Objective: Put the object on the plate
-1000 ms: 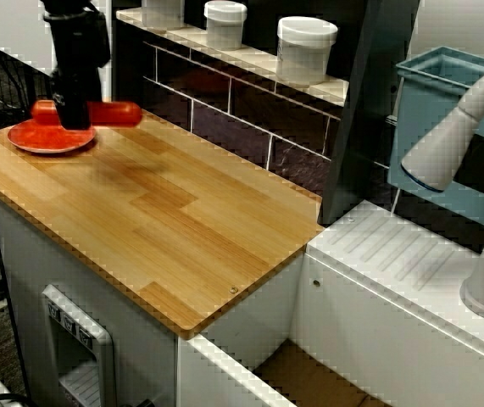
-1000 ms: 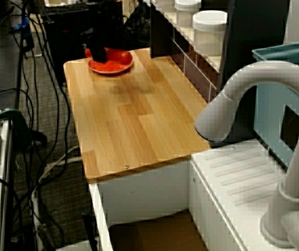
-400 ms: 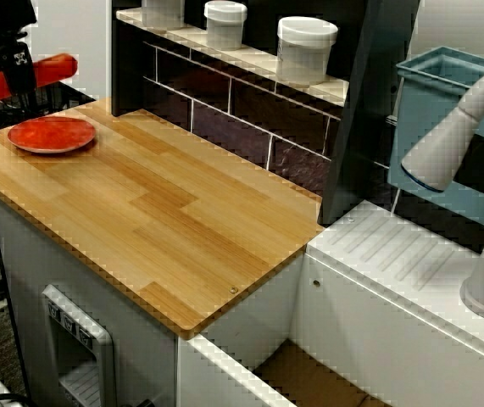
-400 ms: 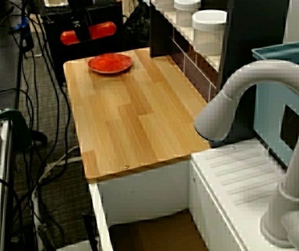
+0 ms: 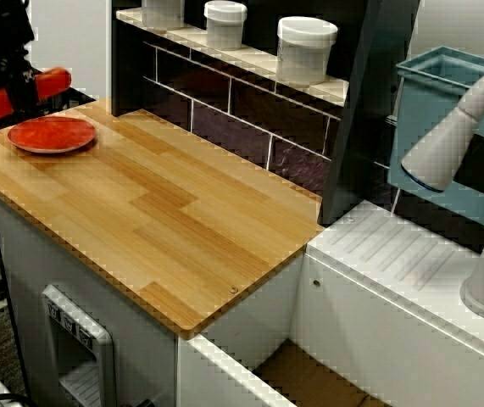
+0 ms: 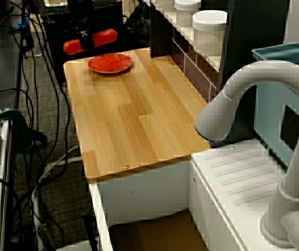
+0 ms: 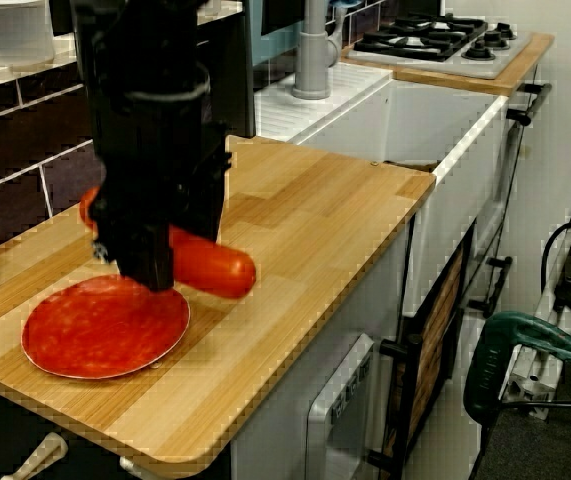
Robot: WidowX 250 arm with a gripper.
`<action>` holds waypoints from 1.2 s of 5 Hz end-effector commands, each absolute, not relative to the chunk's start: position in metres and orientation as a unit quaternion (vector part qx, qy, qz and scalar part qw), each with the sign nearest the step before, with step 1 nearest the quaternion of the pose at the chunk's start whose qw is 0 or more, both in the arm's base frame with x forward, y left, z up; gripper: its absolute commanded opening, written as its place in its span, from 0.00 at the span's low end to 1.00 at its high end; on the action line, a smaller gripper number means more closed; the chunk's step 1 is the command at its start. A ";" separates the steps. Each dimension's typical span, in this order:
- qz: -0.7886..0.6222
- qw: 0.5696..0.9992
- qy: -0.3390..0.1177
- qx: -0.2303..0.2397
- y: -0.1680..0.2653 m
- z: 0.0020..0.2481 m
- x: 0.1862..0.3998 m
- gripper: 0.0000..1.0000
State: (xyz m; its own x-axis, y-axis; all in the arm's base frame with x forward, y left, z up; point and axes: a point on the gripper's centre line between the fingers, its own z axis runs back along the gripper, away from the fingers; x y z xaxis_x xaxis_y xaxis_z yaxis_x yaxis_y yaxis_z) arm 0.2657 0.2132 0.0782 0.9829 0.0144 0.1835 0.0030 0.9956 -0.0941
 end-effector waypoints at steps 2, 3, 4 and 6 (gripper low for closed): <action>0.062 0.993 -0.097 -0.035 0.217 0.068 0.291 0.00; 0.055 0.993 -0.098 -0.028 0.217 0.068 0.293 0.00; 0.055 0.993 -0.099 -0.023 0.216 0.066 0.294 0.00; 0.030 0.996 -0.082 -0.005 0.214 0.064 0.301 1.00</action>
